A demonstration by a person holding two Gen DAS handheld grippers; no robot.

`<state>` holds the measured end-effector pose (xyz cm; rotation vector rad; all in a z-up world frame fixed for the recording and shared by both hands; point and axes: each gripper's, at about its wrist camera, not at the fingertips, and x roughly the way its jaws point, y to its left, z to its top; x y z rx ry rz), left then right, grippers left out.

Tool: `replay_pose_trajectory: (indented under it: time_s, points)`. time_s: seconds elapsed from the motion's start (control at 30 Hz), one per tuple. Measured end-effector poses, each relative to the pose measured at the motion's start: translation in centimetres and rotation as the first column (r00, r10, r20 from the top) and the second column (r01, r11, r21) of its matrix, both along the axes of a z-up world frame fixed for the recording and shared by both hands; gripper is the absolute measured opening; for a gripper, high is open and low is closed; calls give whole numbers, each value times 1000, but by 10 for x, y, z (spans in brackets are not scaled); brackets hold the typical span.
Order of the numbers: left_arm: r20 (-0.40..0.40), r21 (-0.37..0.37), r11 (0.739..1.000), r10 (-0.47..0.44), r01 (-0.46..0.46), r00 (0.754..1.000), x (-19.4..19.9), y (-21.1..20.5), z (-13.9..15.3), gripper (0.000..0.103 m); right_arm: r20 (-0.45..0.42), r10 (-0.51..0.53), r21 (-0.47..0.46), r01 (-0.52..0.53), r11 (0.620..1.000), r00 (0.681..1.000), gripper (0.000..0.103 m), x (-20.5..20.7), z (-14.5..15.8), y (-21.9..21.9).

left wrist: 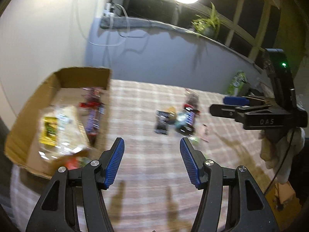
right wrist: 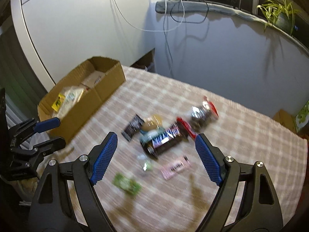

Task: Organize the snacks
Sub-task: 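Move both grippers back out of the box to the snacks on the table, then lower the left gripper around the light-green candy packet while the right lowers around the clear green-candy packet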

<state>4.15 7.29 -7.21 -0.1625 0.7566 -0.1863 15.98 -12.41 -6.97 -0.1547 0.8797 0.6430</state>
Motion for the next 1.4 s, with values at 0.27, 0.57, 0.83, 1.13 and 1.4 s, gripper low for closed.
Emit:
replay_pose_trajectory:
  time_s: [0.27,0.57,0.83,1.13,1.4]
  points:
    - [-72,-5,991,-137,137,988,-3,-58,-26,59,-86,73,-6,-74,997,994,57,-7,-33,-10]
    - [-121,42,984,-166,172,979,12,-89,-45,59,-147,172,3,-174,985,974,41,-5,-55,7]
    - [-126,121,977,-158,174,979,20,-104,-55,59,-162,203,2,-205,979,966,39,4,-65,12]
    - [-130,187,969,-136,159,982,26,-109,-63,44,-132,237,-40,-244,969,963,32,-3,-71,21]
    - [-123,191,970,-130,152,984,27,-107,-63,30,-117,234,-54,-241,969,965,20,0,-72,17]
